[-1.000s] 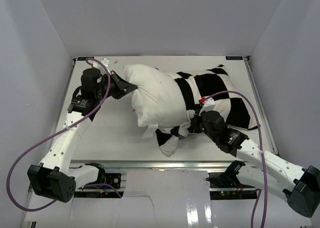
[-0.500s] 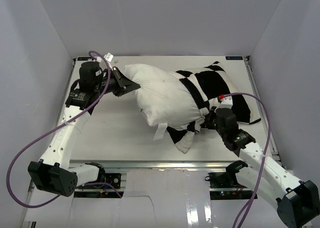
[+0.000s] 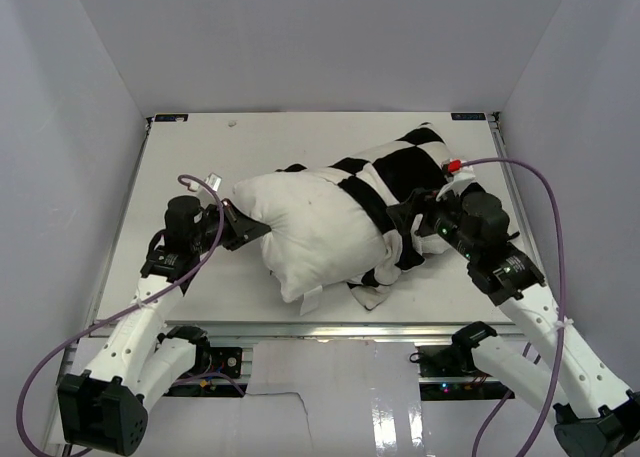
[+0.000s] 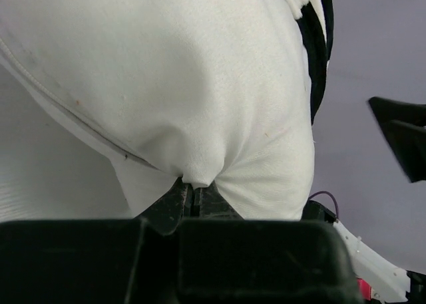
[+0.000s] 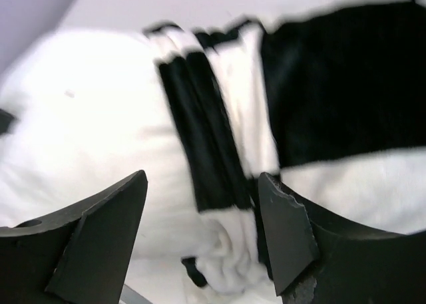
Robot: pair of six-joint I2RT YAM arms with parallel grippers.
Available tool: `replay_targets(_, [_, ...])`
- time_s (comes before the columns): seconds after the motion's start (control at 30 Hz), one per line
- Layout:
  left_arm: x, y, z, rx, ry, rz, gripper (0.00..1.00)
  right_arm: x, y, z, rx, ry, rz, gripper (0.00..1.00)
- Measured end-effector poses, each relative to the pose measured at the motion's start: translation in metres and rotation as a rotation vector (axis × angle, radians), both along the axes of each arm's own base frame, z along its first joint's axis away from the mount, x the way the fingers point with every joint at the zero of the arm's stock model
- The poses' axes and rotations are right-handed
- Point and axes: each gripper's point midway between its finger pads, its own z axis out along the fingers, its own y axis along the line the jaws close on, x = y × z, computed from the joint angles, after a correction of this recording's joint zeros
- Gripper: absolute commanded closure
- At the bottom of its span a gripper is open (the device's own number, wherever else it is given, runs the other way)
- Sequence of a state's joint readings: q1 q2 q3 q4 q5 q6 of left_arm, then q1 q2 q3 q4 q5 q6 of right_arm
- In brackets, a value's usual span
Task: Remove the pillowcase from the pillow
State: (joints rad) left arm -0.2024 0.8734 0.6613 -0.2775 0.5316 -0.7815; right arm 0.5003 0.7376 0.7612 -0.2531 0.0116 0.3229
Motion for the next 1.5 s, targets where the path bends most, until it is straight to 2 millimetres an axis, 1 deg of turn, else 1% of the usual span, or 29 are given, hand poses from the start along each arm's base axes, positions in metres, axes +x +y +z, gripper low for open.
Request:
replay_targets(0.07, [-0.002, 0.000, -0.009, 0.000, -0.003, 0.003, 1.00, 0.007, 0.015, 0.034, 0.017, -0.067, 0.070, 0.25])
replay_targets(0.13, [-0.004, 0.000, -0.013, -0.003, -0.010, 0.004, 1.00, 0.022, 0.036, 0.058, 0.011, -0.103, 0.145, 0.25])
replay_targets(0.17, [-0.005, 0.000, -0.014, -0.005, -0.017, 0.003, 1.00, 0.034, 0.050, 0.069, 0.005, -0.124, 0.186, 0.25])
replay_targets(0.23, [-0.005, -0.001, -0.012, -0.010, -0.031, 0.001, 1.00, 0.058, 0.075, 0.076, -0.020, -0.134, 0.254, 0.24])
replay_targets(0.27, [-0.005, -0.001, -0.010, -0.012, -0.039, 0.000, 1.00, 0.071, 0.089, 0.072, -0.040, -0.123, 0.286, 0.22])
replay_targets(0.3, [-0.005, -0.001, -0.009, -0.014, -0.046, -0.001, 1.00, 0.083, 0.100, 0.063, -0.063, -0.106, 0.309, 0.21])
replay_targets(0.37, [-0.006, -0.001, -0.006, -0.016, -0.058, -0.001, 1.00, 0.102, 0.120, 0.042, -0.110, -0.060, 0.351, 0.20])
replay_targets(0.43, [-0.006, -0.001, -0.005, -0.017, -0.063, -0.003, 1.00, 0.118, 0.135, 0.011, -0.166, -0.002, 0.390, 0.20])
replay_targets(0.47, [-0.007, -0.002, -0.004, -0.017, -0.064, -0.003, 1.00, 0.122, 0.139, 0.003, -0.175, 0.015, 0.396, 0.20])
replay_targets(0.5, [-0.007, -0.001, -0.003, -0.015, -0.062, -0.002, 1.00, 0.127, 0.143, -0.012, -0.205, 0.051, 0.409, 0.20])
replay_targets(0.53, [-0.007, -0.001, -0.002, -0.012, -0.061, -0.002, 1.00, 0.132, 0.147, -0.022, -0.226, 0.074, 0.417, 0.21])
replay_targets(0.63, [-0.005, 0.000, 0.011, -0.003, -0.078, 0.007, 1.00, 0.156, 0.157, -0.049, -0.288, 0.118, 0.426, 0.29])
replay_targets(0.67, [-0.005, 0.001, 0.017, 0.002, -0.087, 0.011, 1.00, 0.160, 0.157, -0.058, -0.304, 0.133, 0.424, 0.36])
replay_targets(0.73, [-0.002, 0.004, 0.032, 0.017, -0.109, 0.025, 1.00, 0.166, 0.155, -0.073, -0.335, 0.165, 0.404, 0.45])
replay_targets(0.77, [-0.002, 0.004, 0.041, 0.023, -0.121, 0.031, 1.00, 0.168, 0.152, -0.080, -0.351, 0.183, 0.388, 0.59])
replay_targets(0.8, [-0.001, 0.005, 0.051, 0.029, -0.134, 0.038, 1.00, 0.172, 0.150, -0.083, -0.362, 0.192, 0.372, 0.77])
replay_targets(0.83, [-0.001, 0.007, 0.059, 0.032, -0.145, 0.044, 1.00, 0.177, 0.148, -0.083, -0.371, 0.193, 0.355, 0.92])
replay_targets(0.97, [-0.001, 0.016, 0.103, 0.046, -0.209, 0.103, 1.00, 0.207, 0.137, -0.069, -0.337, 0.195, 0.283, 0.92])
replay_targets(1.1, [-0.011, 0.037, 0.141, 0.076, -0.289, 0.205, 1.00, 0.245, 0.117, -0.049, -0.302, 0.191, 0.203, 0.92])
replay_targets(1.13, [-0.014, 0.044, 0.149, 0.088, -0.310, 0.238, 1.00, 0.250, 0.111, -0.047, -0.289, 0.195, 0.183, 0.92])
replay_targets(1.23, [-0.025, 0.061, 0.168, 0.112, -0.359, 0.319, 1.00, 0.257, 0.090, -0.051, -0.250, 0.245, 0.129, 0.92])
replay_targets(1.3, [-0.030, 0.069, 0.170, 0.126, -0.369, 0.355, 1.00, 0.258, 0.082, -0.054, -0.219, 0.274, 0.112, 0.92])
replay_targets(1.33, [-0.032, 0.072, 0.168, 0.133, -0.365, 0.368, 1.00, 0.259, 0.077, -0.058, -0.205, 0.294, 0.105, 0.92])
replay_targets(1.4, [-0.032, 0.074, 0.162, 0.141, -0.356, 0.375, 1.00, 0.255, 0.077, -0.065, -0.183, 0.322, 0.120, 0.92])
replay_targets(1.47, [-0.031, 0.073, 0.151, 0.145, -0.343, 0.373, 1.00, 0.250, 0.078, -0.072, -0.168, 0.343, 0.139, 0.79])
replay_targets(1.5, [-0.029, 0.073, 0.143, 0.146, -0.332, 0.370, 1.00, 0.248, 0.078, -0.075, -0.165, 0.349, 0.144, 0.70])
